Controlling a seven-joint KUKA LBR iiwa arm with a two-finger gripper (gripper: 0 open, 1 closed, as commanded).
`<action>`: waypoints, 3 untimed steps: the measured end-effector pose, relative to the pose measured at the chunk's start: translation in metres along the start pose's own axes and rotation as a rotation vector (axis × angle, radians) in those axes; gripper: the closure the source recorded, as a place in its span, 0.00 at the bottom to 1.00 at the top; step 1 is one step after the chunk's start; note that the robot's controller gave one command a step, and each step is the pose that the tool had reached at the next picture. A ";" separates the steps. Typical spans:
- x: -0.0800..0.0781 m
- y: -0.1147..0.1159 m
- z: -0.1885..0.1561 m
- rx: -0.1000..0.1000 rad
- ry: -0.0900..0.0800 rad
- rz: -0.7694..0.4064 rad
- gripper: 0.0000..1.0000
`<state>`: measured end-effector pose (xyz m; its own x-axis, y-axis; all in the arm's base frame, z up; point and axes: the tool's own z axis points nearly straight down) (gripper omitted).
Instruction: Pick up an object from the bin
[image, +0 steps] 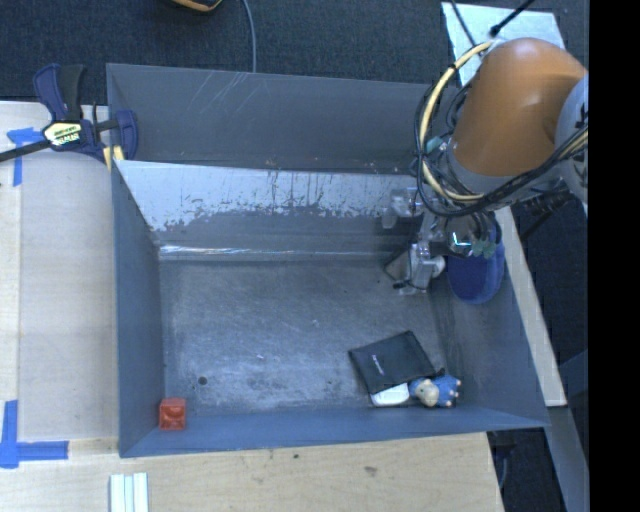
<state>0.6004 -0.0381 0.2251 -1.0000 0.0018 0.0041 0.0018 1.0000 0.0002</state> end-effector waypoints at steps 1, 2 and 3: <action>-0.019 -0.073 0.107 -0.006 -0.021 -0.002 0.00; -0.025 -0.082 0.114 -0.003 -0.027 0.155 0.00; -0.024 -0.085 0.120 -0.003 -0.029 0.231 0.00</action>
Offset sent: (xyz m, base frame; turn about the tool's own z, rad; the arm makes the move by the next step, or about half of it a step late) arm 0.0136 -0.0756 -0.1098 -0.0016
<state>0.6236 -0.1234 0.1048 -0.9727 0.2306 -0.0246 0.2305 0.9731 0.0053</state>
